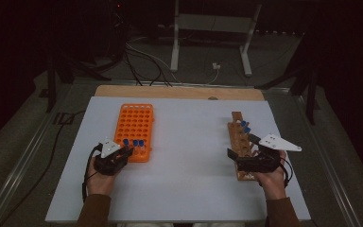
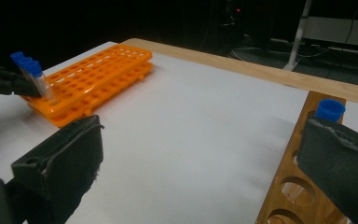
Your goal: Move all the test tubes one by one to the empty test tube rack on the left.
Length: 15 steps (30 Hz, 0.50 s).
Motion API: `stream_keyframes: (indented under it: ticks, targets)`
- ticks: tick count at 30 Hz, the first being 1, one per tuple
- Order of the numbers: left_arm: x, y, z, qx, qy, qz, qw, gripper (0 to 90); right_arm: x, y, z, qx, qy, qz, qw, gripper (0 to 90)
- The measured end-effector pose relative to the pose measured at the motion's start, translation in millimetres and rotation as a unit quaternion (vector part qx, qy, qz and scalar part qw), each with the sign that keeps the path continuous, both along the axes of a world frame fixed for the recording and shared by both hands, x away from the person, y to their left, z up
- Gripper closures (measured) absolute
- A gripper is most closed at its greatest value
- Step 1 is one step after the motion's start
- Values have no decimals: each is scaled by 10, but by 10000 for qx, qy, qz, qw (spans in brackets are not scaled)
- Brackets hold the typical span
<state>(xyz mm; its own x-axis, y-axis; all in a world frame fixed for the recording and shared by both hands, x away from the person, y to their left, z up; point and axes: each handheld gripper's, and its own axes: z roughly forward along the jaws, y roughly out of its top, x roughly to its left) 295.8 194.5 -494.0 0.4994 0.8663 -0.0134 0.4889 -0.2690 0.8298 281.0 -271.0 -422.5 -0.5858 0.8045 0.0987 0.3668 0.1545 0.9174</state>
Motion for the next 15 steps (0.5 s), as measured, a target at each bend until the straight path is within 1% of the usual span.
stream_keyframes:
  ticks: [1,3,6,8,10,11,13,14,15]
  targets:
    - [-2,0,0,3,-16,0,10000,772,1,0,0,-4,-3,3,10000,3]
    - [-11,-4,8,17,-101,-21,9999,726,3,-2,-2,-6,-6,10,10000,3]
    - [-33,13,55,-109,-244,-18,9996,726,9,-10,-8,-4,-3,7,10000,3]
    - [-48,29,84,-157,-318,-3,9994,727,9,-7,-9,-4,3,16,10000,3]
    - [-48,39,93,-160,-262,-3,9995,773,8,-3,-9,-12,3,26,10000,3]
    - [-43,40,94,-171,-221,6,9996,778,7,-2,-8,-18,2,28,10000,3]
    - [-32,30,79,-89,-121,3,9999,782,7,-3,-8,-18,2,22,10000,3]
    - [-25,21,64,-15,-72,-8,10000,782,9,-5,-10,-12,1,19,10000,3]
    - [-26,17,63,-10,-74,-2,10000,782,10,-8,-11,-9,9,5,10000,3]
